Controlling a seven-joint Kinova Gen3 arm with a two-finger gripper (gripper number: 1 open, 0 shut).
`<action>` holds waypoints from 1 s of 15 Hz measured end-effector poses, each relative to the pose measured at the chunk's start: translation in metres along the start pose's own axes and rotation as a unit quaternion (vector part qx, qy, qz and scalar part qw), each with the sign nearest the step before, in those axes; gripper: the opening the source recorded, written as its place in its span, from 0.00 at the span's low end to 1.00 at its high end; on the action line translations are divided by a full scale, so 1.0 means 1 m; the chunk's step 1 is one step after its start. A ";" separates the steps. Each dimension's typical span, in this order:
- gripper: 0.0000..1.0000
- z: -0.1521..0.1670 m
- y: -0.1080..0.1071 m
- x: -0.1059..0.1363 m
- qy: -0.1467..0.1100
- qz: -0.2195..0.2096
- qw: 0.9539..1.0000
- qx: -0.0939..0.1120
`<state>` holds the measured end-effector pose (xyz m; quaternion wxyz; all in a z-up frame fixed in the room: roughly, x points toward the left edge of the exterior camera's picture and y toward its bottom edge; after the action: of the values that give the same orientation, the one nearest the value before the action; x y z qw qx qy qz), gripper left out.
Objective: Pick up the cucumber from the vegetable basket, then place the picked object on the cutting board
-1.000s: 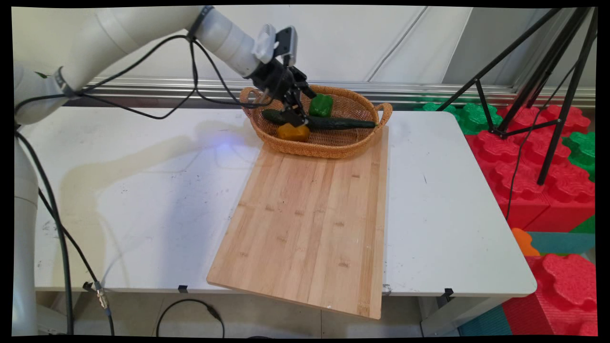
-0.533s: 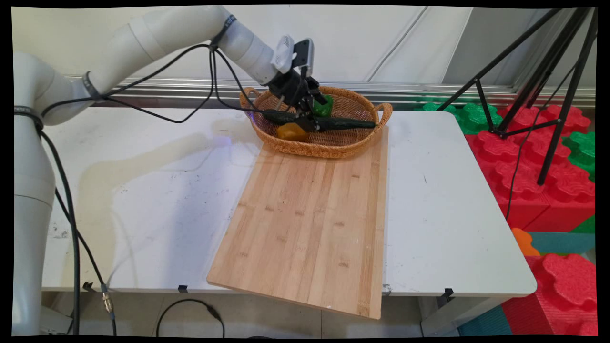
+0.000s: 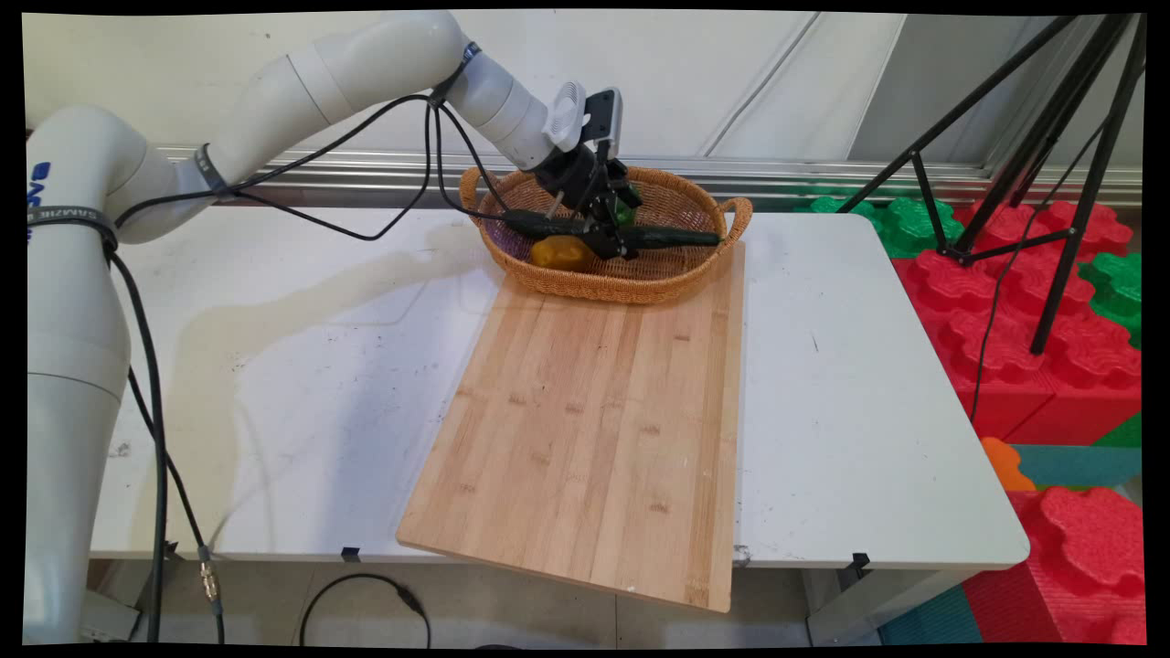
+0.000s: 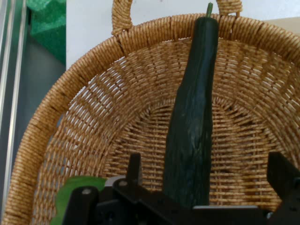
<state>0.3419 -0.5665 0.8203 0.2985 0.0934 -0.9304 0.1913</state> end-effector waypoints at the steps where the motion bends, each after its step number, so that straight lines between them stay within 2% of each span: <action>1: 1.00 0.003 -0.001 0.000 -0.001 0.001 1.000 -0.002; 9: 1.00 0.014 -0.005 0.002 -0.007 0.007 1.000 -0.002; 10: 0.00 0.015 -0.005 0.003 -0.007 0.007 1.000 0.000; 15: 0.00 0.017 -0.007 0.003 -0.010 0.006 1.000 0.001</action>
<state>0.3324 -0.5801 0.8110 0.2876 0.0902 -0.9337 0.1934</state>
